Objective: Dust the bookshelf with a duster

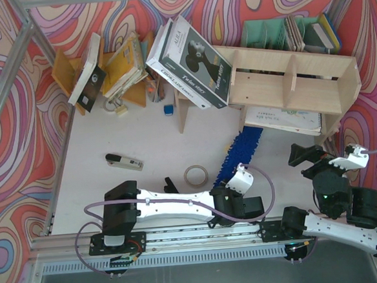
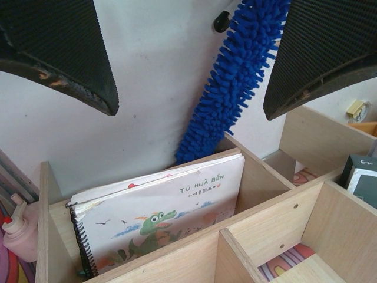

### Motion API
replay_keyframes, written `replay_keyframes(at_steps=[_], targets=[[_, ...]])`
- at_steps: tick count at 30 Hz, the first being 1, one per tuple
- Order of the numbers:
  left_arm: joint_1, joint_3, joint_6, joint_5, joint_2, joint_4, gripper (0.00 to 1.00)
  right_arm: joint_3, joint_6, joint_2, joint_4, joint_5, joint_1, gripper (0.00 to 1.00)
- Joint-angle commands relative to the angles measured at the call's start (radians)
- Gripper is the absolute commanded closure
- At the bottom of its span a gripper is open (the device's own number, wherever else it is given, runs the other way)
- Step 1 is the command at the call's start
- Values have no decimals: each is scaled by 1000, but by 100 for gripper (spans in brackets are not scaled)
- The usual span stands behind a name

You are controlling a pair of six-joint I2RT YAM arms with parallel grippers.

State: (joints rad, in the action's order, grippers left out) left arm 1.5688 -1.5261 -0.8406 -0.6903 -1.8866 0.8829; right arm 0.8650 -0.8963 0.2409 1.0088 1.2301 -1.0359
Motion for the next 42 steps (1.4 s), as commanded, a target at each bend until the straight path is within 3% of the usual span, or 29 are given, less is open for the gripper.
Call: replay_keyframes(at_steps=[1,7,11,23,29,36,42], targets=[[-11,-30,-7,-47,3,74,100,20,-25,-1,21,25,-6,1],[-1,12,30,-158,109,15,100,19,-26,1,23,26,-6,1],[-2,58,49,-131,139,-72,100,20,-27,0,25,24,-6,1],[-31,-34,36,73,-11,33,100,21,-23,3,22,26,-6,1],[-23,-34,50,-20,39,23,100,19,-23,7,22,28,-7,1],[22,64,141,-107,155,-170,100,20,-22,6,22,25,-6,1],[18,5,101,-93,70,-57,100,19,-23,-1,22,26,-6,1]])
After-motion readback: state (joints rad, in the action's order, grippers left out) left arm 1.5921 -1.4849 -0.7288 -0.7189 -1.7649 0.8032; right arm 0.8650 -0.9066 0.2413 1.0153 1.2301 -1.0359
